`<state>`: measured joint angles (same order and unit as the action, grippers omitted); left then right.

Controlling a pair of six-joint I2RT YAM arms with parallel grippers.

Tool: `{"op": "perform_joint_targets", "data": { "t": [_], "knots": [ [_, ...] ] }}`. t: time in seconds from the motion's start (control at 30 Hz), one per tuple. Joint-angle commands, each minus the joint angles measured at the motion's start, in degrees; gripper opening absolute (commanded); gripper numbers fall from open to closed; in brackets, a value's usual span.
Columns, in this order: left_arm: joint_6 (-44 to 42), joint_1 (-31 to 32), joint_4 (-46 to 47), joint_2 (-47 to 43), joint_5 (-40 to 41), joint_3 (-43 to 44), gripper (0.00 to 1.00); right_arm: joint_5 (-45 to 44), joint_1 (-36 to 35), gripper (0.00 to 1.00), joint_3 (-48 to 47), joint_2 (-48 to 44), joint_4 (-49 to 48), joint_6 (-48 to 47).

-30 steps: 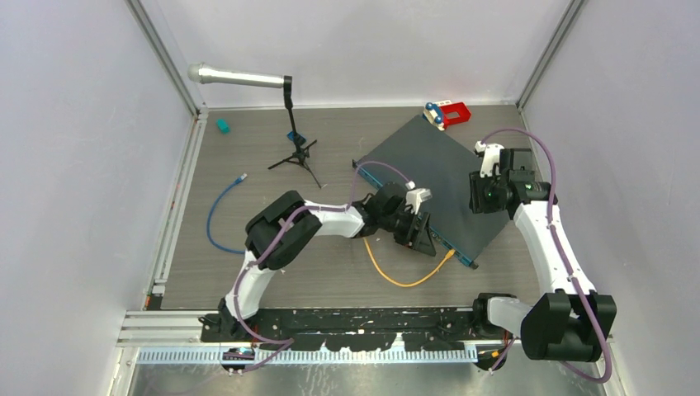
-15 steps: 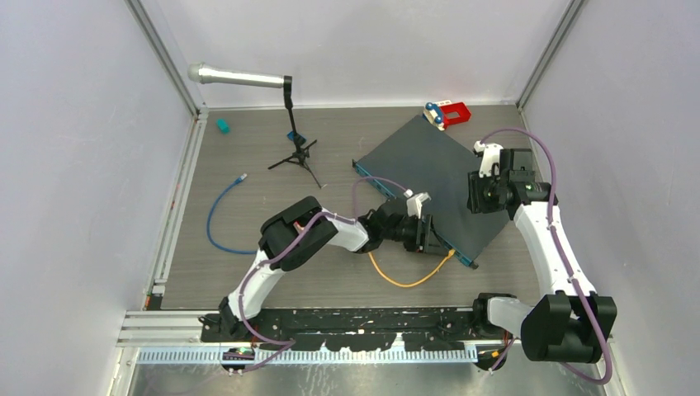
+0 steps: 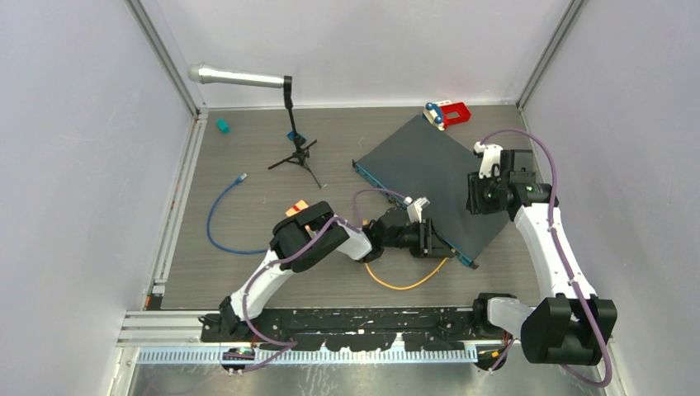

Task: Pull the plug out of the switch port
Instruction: Pull the connector from the switch port.

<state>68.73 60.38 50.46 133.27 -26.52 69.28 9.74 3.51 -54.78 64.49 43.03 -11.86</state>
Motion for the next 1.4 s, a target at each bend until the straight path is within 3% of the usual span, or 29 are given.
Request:
{"op": "perform_joint_targets", "data": {
  "t": [0.0,0.47,0.73,1.13,1.37],
  "knots": [
    [1.17,0.29,1.98,3.43,3.43,0.64,0.42,1.31,0.17,0.4,-0.04,-1.31,0.27,-0.36],
    [6.88,0.88,7.42,8.21,3.31,4.31,0.26,1.73,0.18,0.41,0.2,-0.96,0.82,-1.03],
    [9.65,1.0,12.32,8.02,6.13,2.23,0.35,2.04,0.18,0.41,0.38,-0.93,1.19,-1.28],
    [9.93,2.43,11.6,8.22,10.07,0.15,0.42,2.61,0.18,0.41,0.08,-0.43,1.75,-1.0],
    [10.79,3.9,10.85,9.64,8.86,1.78,0.35,2.65,0.18,0.41,0.03,0.02,1.92,-1.05]
  ]
}}
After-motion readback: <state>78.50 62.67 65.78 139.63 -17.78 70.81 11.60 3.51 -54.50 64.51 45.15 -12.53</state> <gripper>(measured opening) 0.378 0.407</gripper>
